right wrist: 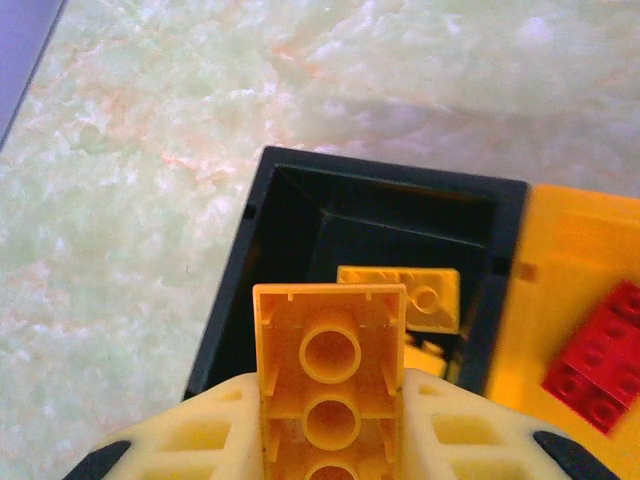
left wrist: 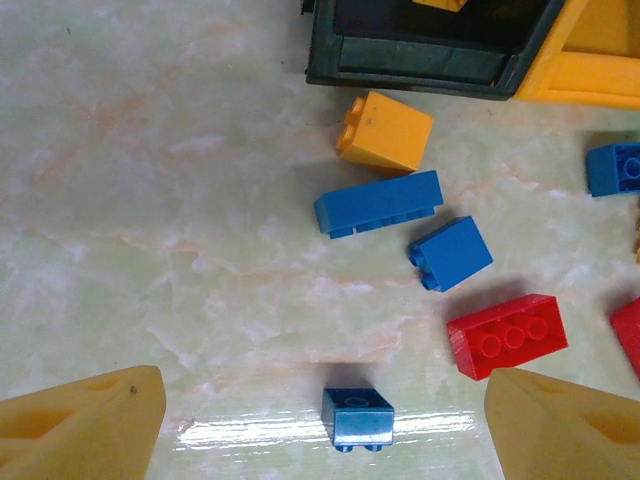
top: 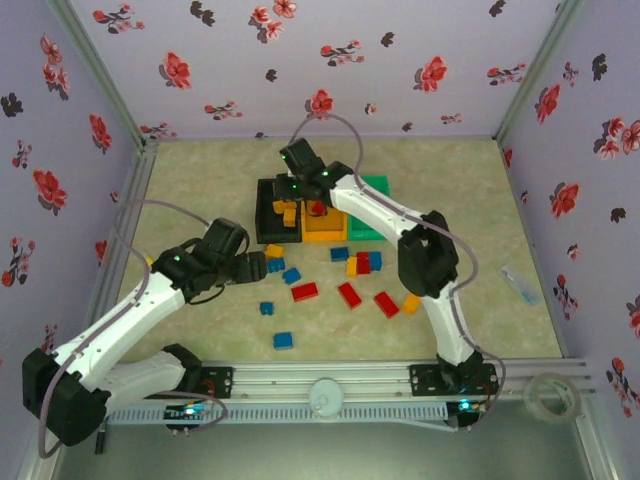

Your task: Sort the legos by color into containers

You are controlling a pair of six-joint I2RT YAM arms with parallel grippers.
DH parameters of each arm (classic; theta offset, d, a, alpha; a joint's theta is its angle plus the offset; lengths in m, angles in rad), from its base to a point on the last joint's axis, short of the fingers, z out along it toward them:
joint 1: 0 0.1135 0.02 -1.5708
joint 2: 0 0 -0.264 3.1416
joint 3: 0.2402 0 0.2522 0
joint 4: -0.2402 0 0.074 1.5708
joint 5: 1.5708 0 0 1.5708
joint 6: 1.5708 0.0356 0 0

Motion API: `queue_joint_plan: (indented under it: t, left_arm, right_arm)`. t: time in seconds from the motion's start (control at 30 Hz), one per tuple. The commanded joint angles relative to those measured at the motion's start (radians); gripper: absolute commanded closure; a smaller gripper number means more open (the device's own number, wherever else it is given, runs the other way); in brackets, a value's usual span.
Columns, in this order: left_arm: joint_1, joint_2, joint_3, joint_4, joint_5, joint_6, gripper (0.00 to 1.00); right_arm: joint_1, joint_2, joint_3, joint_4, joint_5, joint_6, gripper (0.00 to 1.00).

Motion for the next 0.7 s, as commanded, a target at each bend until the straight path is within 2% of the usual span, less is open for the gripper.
queue_joint_plan:
  t: [0.0, 0.1, 0.23, 0.37, 0.67]
  left_arm:
    - [-0.008, -0.027, -0.016, -0.024, -0.027, -0.023, 0.16]
    - [-0.008, -0.032, -0.016, -0.030, -0.027, -0.020, 0.16]
    - [-0.008, -0.023, -0.013, -0.021, -0.027, -0.020, 0.16]
    - [-0.008, -0.002, -0.009, -0.012, -0.026, -0.015, 0.16]
    - [-0.008, 0.051, -0.016, 0.026, -0.018, -0.019, 0.16]
  right_arm:
    - [0.003, 0.064, 0.139, -0.105, -0.047, -0.027, 0.62]
    - [0.004, 0.052, 0.143, -0.119, -0.044, -0.034, 0.54]
    - [0.005, -0.016, 0.063, -0.100, -0.029, -0.046, 0.47]
    - [0.006, -0.104, -0.047, -0.072, -0.016, -0.047, 0.47]
    - [0.018, -0.370, -0.409, 0.053, 0.010, -0.032, 0.45]
